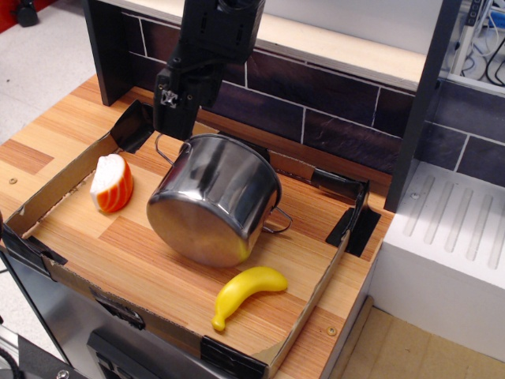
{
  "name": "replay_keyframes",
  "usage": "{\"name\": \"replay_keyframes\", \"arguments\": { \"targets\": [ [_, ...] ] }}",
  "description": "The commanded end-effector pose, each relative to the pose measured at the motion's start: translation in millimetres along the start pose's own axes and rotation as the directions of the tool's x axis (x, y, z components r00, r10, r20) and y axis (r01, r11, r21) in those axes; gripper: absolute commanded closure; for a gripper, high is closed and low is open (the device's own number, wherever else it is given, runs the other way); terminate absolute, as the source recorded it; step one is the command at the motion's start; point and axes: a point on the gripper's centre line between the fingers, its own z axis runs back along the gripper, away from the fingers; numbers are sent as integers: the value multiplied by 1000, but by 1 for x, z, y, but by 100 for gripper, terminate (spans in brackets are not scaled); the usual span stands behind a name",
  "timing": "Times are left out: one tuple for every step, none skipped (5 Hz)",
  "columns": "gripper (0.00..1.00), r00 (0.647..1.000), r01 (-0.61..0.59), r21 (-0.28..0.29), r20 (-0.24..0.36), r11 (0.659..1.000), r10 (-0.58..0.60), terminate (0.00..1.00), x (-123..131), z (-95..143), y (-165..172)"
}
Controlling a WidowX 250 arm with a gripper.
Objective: Upright metal pot
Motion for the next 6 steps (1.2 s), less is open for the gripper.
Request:
{"name": "replay_keyframes", "arguments": {
  "targets": [
    [0,994,105,-20,-12,994,-105,0,-11,-1,2],
    [0,987,160,-83,-10,984,-161,0,-10,-4,4],
    [0,980,195,-86,-11,977,-197,0,-9,-9,3],
    [0,973,228,-93,-24,969,-231,0,-8,-17,2],
    [0,970,238,-101,-25,966,-242,0,-5,-25,-6],
    [0,965,255,-109,-27,961,-259,0,-2,-29,-14]
  ]
}}
